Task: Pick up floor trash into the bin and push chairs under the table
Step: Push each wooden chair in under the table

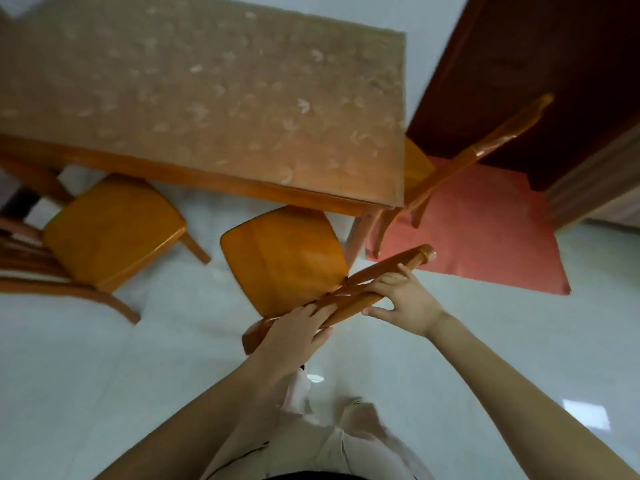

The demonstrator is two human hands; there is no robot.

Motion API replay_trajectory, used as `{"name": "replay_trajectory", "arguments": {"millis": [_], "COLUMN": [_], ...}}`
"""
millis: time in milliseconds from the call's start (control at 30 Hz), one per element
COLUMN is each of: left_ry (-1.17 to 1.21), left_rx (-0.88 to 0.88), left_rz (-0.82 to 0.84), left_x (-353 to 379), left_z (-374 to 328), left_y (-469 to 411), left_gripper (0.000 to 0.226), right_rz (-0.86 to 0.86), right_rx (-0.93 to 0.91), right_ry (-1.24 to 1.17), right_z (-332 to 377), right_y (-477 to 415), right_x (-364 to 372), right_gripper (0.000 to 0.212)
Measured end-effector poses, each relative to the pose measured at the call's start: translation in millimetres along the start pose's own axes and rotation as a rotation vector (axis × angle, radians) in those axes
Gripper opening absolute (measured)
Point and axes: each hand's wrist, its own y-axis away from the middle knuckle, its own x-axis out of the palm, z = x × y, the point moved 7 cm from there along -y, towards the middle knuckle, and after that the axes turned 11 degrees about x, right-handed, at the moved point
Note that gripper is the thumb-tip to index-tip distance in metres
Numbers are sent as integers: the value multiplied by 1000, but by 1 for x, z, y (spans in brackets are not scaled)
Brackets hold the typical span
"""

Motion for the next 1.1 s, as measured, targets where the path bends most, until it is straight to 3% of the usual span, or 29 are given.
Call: {"name": "replay_trajectory", "arguments": {"millis": [200, 400, 700, 1100], "left_ry": [31, 298, 333, 344], "left_rx": [-284, -528, -555, -458], "left_rz": [-260, -434, -474, -360], "left_x": [-7, 0, 8, -27], "left_z": [-10, -2, 13, 91], "left_y": [24, 31, 29, 22], "left_gripper": [39, 26, 12, 28], "right_rz": [-110, -163, -187, -224], "right_rx": [-43, -40, 4, 99], "right_ry": [10, -96, -137, -153], "right_z": [-15, -17, -16, 22], "right_y": [-4, -4, -10, -52], "right_x": [0, -1, -1, 12], "right_gripper": [61, 61, 57, 62]}}
